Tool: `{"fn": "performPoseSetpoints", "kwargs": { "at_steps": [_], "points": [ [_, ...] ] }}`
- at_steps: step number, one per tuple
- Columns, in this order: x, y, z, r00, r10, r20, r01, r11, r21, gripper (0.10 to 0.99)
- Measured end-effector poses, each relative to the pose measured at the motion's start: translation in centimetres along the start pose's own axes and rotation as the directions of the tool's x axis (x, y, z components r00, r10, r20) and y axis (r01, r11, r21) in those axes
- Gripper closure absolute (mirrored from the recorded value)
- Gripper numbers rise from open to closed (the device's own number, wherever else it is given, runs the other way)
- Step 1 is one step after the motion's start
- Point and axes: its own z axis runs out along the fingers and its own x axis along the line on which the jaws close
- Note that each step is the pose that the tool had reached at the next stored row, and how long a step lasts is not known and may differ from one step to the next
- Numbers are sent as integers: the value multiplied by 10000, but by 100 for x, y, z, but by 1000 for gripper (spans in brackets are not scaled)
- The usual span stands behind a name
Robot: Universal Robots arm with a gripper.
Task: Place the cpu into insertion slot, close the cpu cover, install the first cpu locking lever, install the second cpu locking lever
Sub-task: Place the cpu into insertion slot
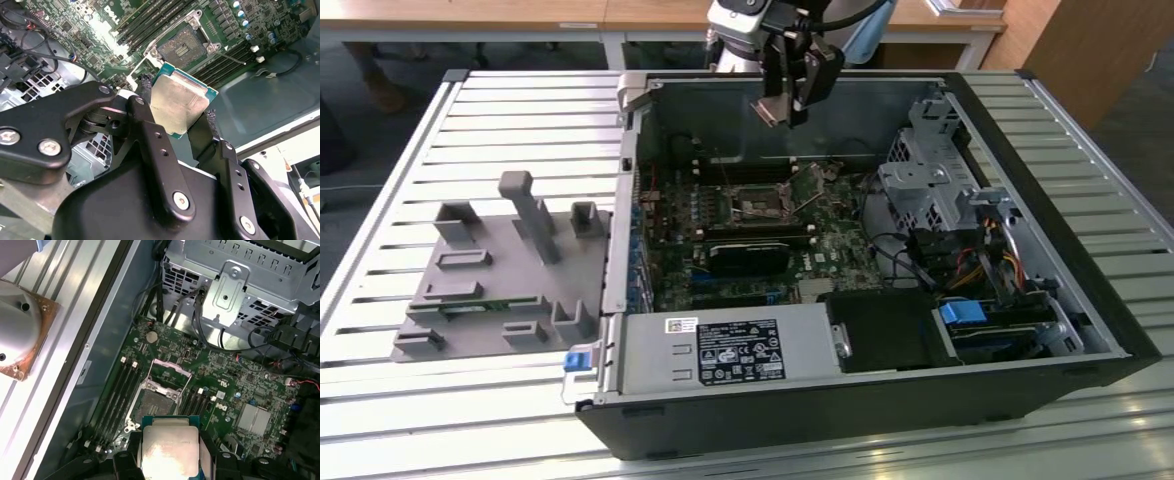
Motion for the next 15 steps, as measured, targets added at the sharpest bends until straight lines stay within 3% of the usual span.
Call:
{"fn": "performPoseSetpoints", "kwargs": {
  "at_steps": [6, 15],
  "points": [
    [0, -1, 6, 9992, 402, 33, -402, 9992, -9, 545],
    [0, -1, 17, 9888, 1487, 128, -1486, 9889, -35, 545]
  ]
}}
